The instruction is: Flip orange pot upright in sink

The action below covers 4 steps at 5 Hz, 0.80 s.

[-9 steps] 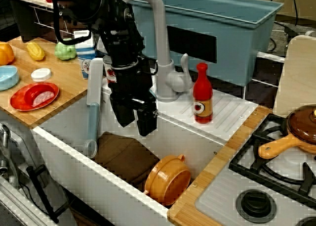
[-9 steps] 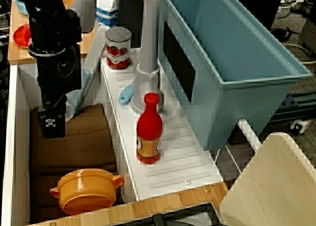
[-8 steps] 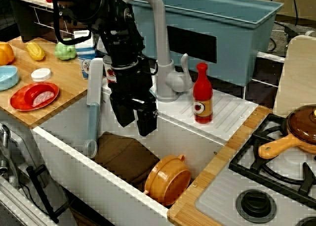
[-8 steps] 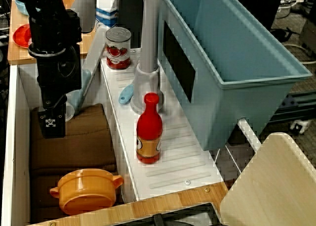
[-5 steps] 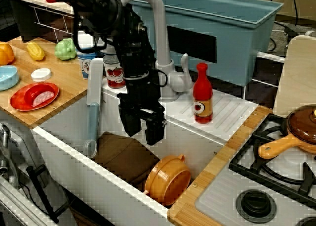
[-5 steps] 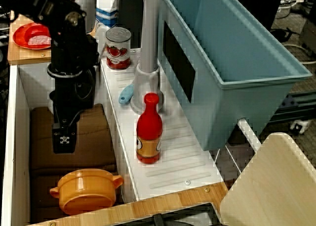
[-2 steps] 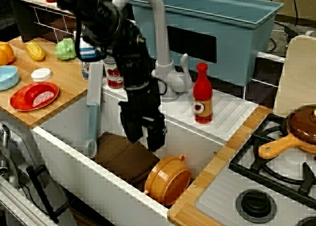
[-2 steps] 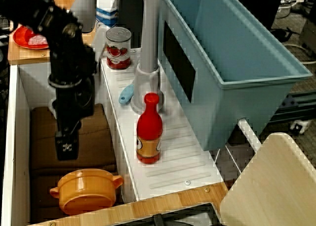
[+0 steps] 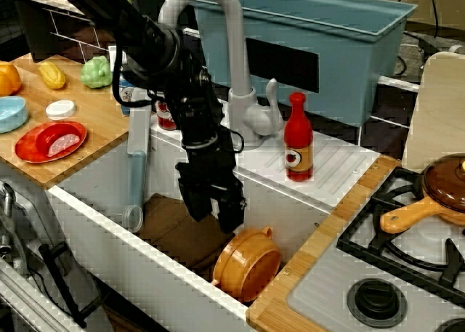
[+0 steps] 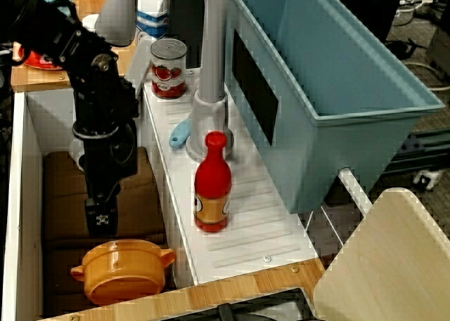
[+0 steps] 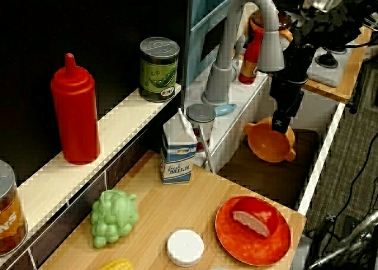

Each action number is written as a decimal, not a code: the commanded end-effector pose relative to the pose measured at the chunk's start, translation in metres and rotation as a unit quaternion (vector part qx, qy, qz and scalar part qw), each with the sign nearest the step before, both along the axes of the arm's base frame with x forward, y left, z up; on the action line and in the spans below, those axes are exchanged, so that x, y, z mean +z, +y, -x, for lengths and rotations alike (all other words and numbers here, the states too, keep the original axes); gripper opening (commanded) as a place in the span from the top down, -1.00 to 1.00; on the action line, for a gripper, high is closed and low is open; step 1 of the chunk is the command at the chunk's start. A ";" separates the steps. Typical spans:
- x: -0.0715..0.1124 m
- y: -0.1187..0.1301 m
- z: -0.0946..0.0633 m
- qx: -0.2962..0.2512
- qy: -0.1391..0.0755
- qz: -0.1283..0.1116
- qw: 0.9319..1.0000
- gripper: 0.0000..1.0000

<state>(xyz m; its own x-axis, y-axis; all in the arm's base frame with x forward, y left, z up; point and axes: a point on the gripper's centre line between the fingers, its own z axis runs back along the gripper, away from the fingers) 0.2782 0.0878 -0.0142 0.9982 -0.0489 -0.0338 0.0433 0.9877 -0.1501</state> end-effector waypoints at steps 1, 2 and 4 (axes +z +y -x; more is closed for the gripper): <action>-0.001 0.001 -0.002 0.007 -0.017 0.000 1.000 -1.00; -0.005 0.002 -0.001 0.006 -0.018 0.005 1.000 -1.00; -0.011 0.006 0.002 0.009 -0.028 0.012 0.999 -1.00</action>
